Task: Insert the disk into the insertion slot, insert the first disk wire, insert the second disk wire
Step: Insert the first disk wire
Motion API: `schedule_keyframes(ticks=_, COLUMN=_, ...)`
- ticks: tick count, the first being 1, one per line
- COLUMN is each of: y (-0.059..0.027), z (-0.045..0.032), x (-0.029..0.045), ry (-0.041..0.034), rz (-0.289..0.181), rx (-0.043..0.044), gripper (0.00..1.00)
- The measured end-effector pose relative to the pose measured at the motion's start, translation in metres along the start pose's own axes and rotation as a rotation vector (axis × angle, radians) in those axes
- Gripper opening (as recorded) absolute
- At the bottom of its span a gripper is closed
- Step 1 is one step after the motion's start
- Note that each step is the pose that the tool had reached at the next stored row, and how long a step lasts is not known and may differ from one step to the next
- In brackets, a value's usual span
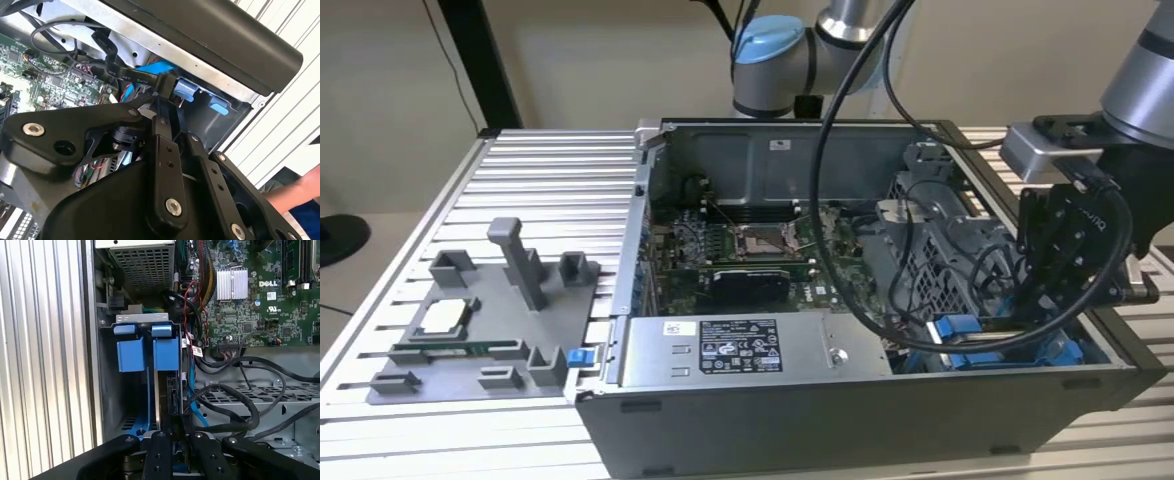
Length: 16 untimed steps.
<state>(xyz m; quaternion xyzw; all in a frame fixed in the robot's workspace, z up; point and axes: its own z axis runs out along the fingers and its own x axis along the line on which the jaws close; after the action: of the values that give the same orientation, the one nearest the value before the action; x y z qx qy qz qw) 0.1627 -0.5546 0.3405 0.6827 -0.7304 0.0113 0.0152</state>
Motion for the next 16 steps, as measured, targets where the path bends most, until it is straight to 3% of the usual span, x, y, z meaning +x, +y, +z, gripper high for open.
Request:
schedule_keyframes(ticks=8, y=0.0019, z=0.0009, x=-0.0014, ry=-0.0003, rz=0.0, rx=0.0047, gripper=0.0)
schedule_keyframes(ticks=13, y=0.0031, z=0.0081, x=-0.0016, ry=0.0011, rz=0.0, rx=0.006, gripper=0.0)
schedule_keyframes(ticks=16, y=0.0033, z=0.0094, x=-0.0017, ry=-0.0017, rz=0.001, rx=0.0055, gripper=0.0)
